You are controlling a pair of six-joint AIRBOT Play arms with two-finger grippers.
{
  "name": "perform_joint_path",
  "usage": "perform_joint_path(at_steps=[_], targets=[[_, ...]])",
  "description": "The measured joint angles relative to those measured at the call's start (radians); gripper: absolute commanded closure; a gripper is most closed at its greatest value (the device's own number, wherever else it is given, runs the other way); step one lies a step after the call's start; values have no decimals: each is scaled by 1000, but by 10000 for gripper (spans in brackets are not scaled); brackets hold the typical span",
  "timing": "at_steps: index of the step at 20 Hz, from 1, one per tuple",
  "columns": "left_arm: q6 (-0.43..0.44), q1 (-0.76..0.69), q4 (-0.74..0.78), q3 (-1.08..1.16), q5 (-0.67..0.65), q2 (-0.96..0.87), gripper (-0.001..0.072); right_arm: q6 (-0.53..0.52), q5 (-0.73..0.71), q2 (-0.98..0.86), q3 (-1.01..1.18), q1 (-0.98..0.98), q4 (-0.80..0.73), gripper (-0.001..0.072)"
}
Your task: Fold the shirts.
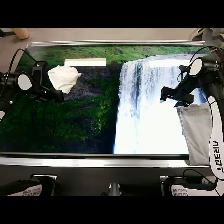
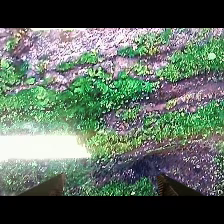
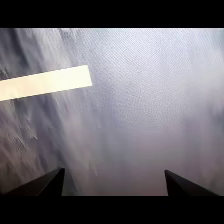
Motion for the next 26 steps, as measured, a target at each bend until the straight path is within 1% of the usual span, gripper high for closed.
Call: perform_joint_path(at_steps=[15,17,19,23,24,26], targets=[[0,0,0,0,4,0,0,0,0,0,0,0,0,24],[0,0,0,-2,55,0,0,0,-8,0,0,0,0,24],[0,0,-9,-2,148,-1,0,0,-53,0,0,0,0,22],[-17,1,-39,0,410,-10,13,-11,-160,0,0,0,-3,24],[-31,11,-45,10,463,-28,12,-19,-180,0,0,0,-3,24],[-92,57,-45,66,489,-104,10,-32,-207,0,0,0,-4,24]])
